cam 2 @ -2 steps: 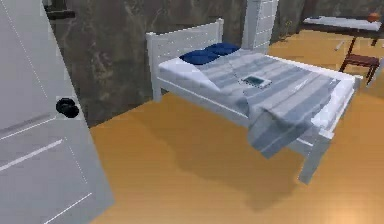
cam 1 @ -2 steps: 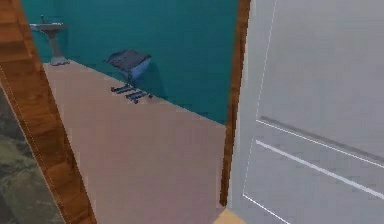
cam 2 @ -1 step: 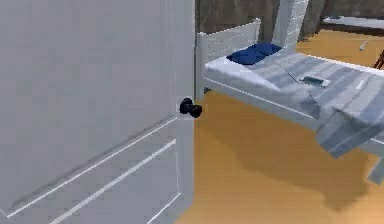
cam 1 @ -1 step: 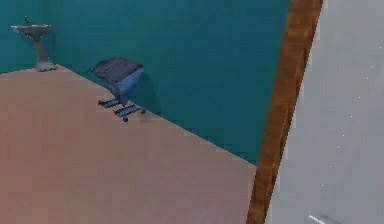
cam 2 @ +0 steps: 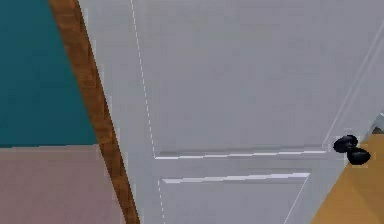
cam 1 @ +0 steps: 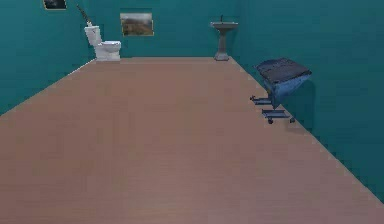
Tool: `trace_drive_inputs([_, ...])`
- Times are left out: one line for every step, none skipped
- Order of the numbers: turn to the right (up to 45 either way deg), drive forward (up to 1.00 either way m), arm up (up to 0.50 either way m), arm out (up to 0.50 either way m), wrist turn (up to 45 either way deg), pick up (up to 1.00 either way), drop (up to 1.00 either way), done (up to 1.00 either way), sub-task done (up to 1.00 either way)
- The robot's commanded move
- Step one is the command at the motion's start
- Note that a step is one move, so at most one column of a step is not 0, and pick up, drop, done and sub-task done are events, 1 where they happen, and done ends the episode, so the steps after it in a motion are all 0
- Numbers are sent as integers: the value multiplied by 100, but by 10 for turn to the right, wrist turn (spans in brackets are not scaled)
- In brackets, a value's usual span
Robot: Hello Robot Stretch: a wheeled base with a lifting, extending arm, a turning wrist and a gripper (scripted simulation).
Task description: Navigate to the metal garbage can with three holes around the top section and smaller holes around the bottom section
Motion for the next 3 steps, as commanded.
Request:
trace_drive_inputs([-60,0,0,0,0,0,0,0,0])
trace_drive_inputs([0,45,0,0,0,0,0,0,0])
trace_drive_inputs([-450,0,0,0,0,0,0,0,0])
